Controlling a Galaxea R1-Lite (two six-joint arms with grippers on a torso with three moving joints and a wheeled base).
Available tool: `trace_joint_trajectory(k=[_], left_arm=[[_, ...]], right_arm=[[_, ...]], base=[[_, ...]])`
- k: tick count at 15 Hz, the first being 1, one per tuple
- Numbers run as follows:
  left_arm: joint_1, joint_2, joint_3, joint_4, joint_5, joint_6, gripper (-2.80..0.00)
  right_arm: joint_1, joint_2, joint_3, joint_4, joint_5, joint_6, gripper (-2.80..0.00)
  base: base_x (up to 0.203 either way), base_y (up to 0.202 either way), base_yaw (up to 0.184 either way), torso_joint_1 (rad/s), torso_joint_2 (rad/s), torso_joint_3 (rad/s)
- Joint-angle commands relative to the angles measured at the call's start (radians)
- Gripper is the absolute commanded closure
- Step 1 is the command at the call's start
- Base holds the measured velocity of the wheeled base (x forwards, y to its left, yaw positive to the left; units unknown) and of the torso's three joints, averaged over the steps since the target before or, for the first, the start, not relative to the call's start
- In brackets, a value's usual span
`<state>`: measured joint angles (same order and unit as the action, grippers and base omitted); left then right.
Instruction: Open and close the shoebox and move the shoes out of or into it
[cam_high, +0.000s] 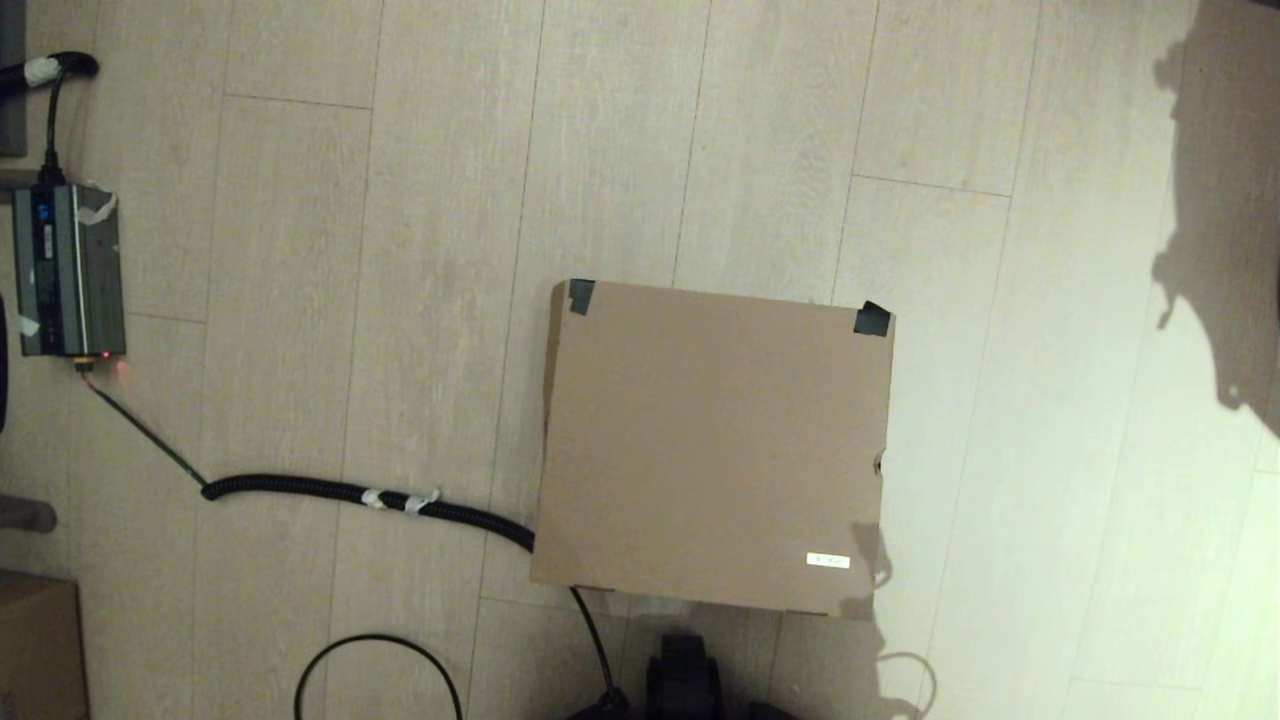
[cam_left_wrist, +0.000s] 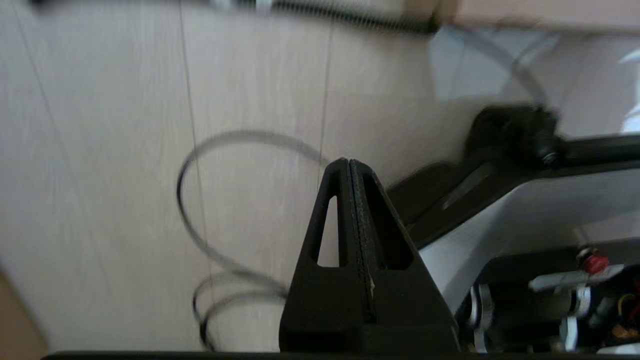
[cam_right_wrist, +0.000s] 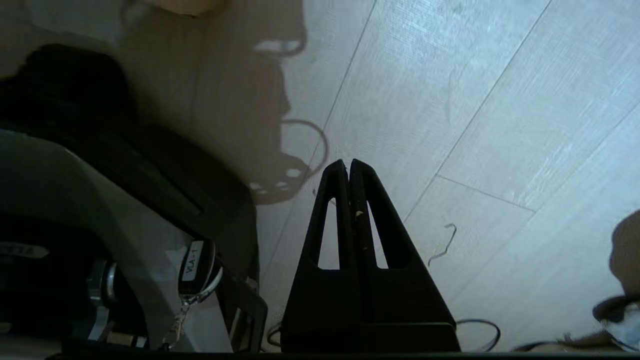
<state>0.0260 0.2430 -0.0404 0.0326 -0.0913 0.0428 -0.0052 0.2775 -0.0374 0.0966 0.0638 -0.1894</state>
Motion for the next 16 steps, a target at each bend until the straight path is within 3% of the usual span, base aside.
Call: trace_joint_trajectory(k=[1, 3, 4, 5, 7, 11, 16], left_arm=[[-0.014, -0.128, -0.001, 0.001, 0.0, 0.001, 0.0], [-0.018, -0.241, 0.013, -0.028, 0.021, 0.009, 0.0], [-0.02, -0.25, 0.031, -0.064, 0.083, 0.01, 0.0], [-0.021, -0.244, 0.039, -0.068, 0.1, -0.002, 0.0], [-0.021, -0.243, 0.04, -0.037, 0.096, -0.053, 0.0], [-0.021, -0.243, 0.04, -0.038, 0.096, -0.053, 0.0], [-0.021, -0.243, 0.04, -0.038, 0.096, -0.053, 0.0]], right_arm=[[0.026, -0.073, 0.0, 0.001, -0.002, 0.002, 0.0], [0.017, -0.234, 0.003, -0.004, -0.012, 0.013, 0.0], [0.014, -0.276, 0.014, -0.032, -0.022, 0.031, 0.0], [0.011, -0.284, 0.029, -0.07, -0.032, 0.055, 0.0], [0.008, -0.276, 0.037, -0.087, -0.042, 0.083, 0.0], [0.008, -0.276, 0.037, -0.092, -0.064, 0.178, 0.0], [0.008, -0.276, 0.037, -0.092, -0.055, 0.163, 0.0]], base=[[0.0, 0.0, 0.0, 0.0, 0.0, 0.0], [0.0, 0.0, 0.0, 0.0, 0.0, 0.0], [0.0, 0.0, 0.0, 0.0, 0.0, 0.0], [0.0, 0.0, 0.0, 0.0, 0.0, 0.0], [0.0, 0.0, 0.0, 0.0, 0.0, 0.0], [0.0, 0.0, 0.0, 0.0, 0.0, 0.0], [0.0, 0.0, 0.0, 0.0, 0.0, 0.0]])
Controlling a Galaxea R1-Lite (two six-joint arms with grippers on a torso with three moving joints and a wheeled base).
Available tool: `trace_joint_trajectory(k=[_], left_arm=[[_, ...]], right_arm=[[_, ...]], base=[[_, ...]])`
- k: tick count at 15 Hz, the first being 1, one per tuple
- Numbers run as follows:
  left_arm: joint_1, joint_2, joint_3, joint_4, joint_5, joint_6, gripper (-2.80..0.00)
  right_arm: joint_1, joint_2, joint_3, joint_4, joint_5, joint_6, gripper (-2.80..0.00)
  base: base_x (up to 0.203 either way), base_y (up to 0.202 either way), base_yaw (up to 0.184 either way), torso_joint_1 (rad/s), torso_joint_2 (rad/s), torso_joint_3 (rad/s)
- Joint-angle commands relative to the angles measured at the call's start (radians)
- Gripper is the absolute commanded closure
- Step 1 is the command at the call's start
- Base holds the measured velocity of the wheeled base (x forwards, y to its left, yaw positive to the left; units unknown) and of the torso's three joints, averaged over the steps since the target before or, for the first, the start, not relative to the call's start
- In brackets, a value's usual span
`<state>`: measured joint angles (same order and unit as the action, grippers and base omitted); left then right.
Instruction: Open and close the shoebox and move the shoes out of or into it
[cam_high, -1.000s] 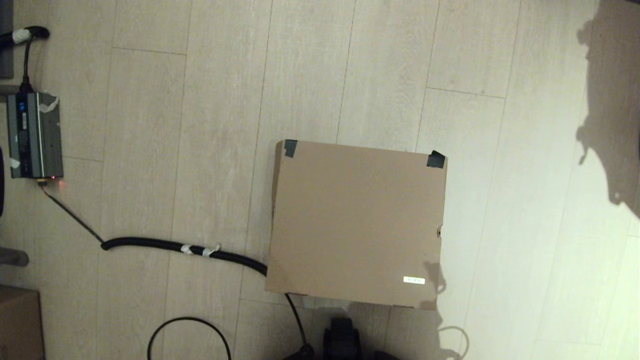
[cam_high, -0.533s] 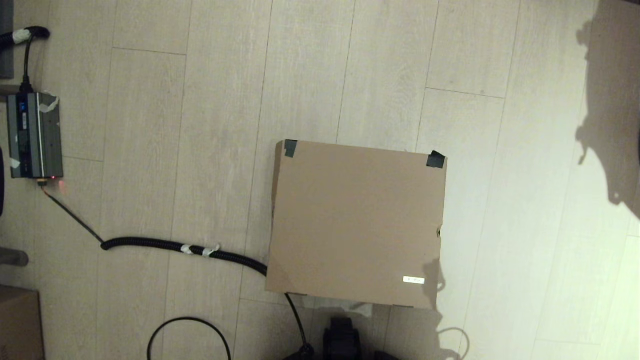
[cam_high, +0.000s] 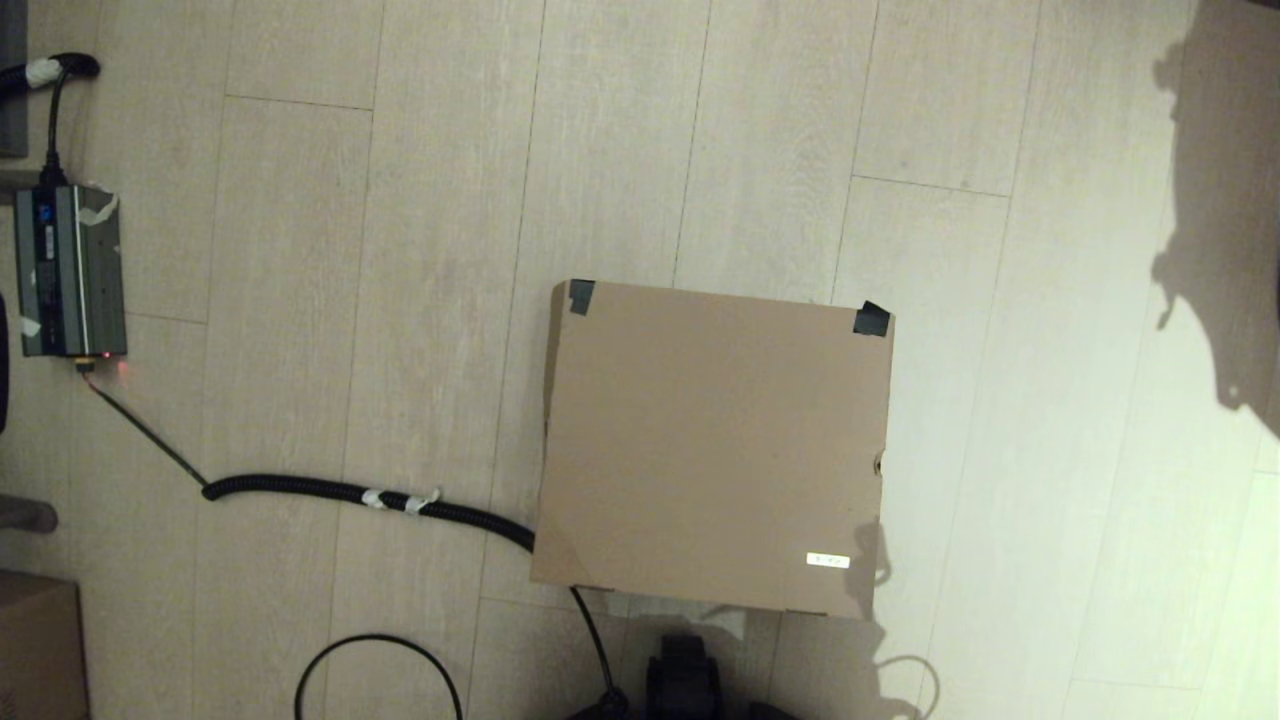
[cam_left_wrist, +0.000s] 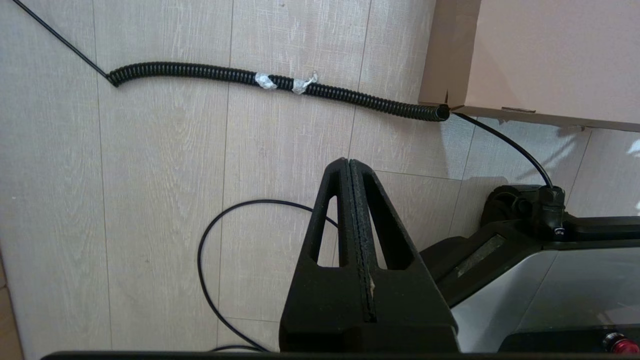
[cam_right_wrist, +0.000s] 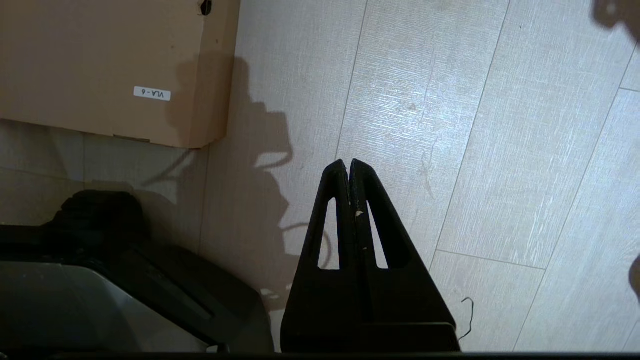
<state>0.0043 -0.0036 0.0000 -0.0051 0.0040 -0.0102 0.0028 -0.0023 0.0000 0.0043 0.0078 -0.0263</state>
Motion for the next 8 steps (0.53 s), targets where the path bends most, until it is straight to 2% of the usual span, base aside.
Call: trace_joint_trajectory(k=[1, 3, 8], left_arm=[[0.0, 0.004, 0.0, -0.001, 0.001, -0.001, 0.0], [0.0, 0.004, 0.0, -0.001, 0.001, -0.001, 0.0], [0.0, 0.004, 0.0, -0.001, 0.001, -0.001, 0.0]], right_arm=[[0.0, 0.004, 0.001, 0.0, 0.003, -0.013, 0.0], [0.0, 0.004, 0.0, 0.001, 0.018, -0.048, 0.0], [0.0, 0.004, 0.002, 0.002, 0.004, -0.041, 0.0]], base=[[0.0, 0.0, 0.0, 0.0, 0.0, 0.0], [0.0, 0.0, 0.0, 0.0, 0.0, 0.0], [0.0, 0.0, 0.0, 0.0, 0.0, 0.0]])
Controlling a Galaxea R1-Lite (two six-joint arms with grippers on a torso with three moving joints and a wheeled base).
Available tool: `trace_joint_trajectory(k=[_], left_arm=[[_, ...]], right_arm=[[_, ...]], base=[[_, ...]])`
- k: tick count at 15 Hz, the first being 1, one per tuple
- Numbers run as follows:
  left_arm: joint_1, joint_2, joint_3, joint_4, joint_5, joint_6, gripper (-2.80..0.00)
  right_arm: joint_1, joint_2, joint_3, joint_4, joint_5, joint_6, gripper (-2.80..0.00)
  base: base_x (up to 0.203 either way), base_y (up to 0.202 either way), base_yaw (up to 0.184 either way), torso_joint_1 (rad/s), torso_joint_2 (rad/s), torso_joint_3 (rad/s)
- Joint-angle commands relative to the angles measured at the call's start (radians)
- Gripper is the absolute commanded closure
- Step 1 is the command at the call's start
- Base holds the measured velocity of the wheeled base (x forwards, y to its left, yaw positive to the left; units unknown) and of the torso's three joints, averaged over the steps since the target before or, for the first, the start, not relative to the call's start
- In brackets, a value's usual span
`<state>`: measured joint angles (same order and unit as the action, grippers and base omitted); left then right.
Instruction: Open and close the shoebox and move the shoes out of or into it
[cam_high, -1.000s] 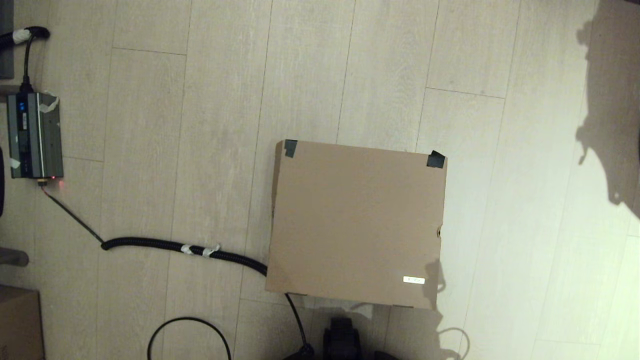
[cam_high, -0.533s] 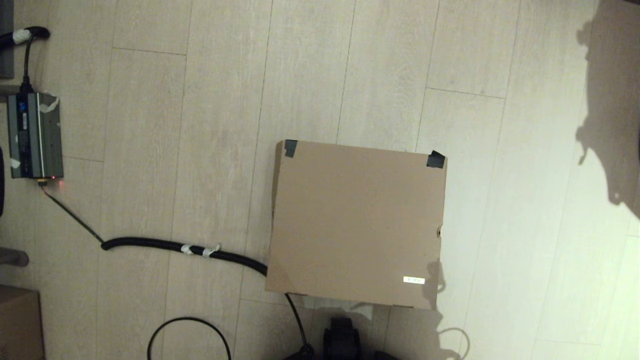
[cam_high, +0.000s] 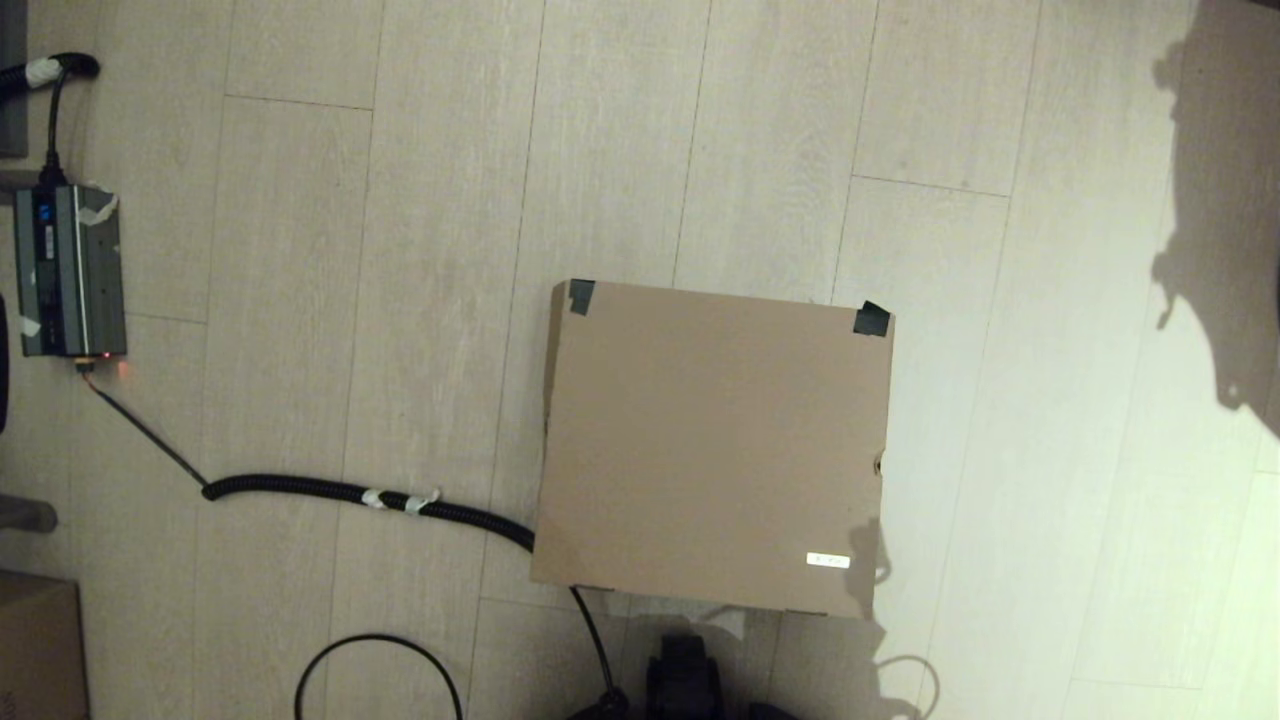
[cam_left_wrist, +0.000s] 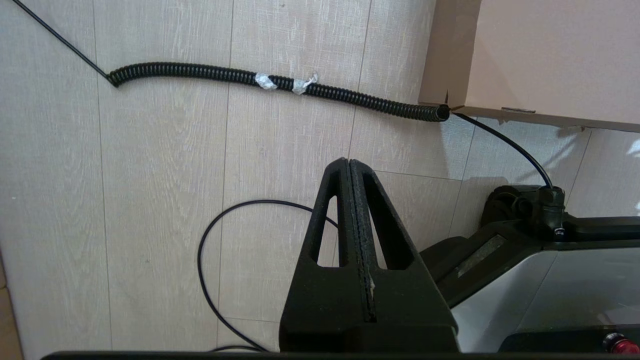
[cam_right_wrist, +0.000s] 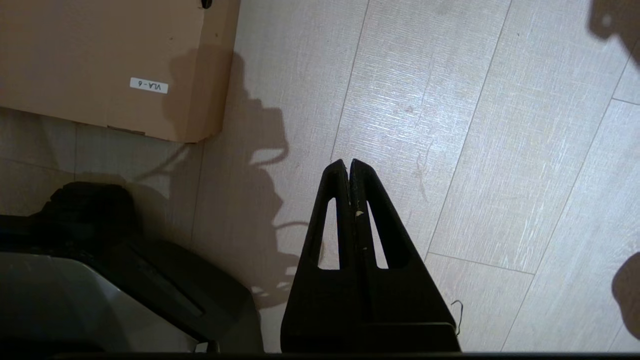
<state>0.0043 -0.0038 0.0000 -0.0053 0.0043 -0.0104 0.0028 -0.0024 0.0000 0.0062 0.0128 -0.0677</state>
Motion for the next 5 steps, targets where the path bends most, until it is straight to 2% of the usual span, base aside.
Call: trace_joint_trajectory(k=[1, 3, 5], left_arm=[[0.0, 0.004, 0.0, -0.001, 0.0, 0.0, 0.0], [0.0, 0.004, 0.0, -0.001, 0.0, 0.0, 0.0], [0.0, 0.004, 0.0, 0.001, 0.0, 0.0, 0.0]], right_arm=[[0.0, 0.004, 0.002, 0.0, -0.001, -0.001, 0.0], [0.0, 0.004, 0.0, 0.0, 0.002, -0.004, 0.0], [0.0, 0.004, 0.0, -0.002, 0.0, 0.03, 0.0]], base=[[0.0, 0.0, 0.0, 0.0, 0.0, 0.0], [0.0, 0.0, 0.0, 0.0, 0.0, 0.0], [0.0, 0.0, 0.0, 0.0, 0.0, 0.0]])
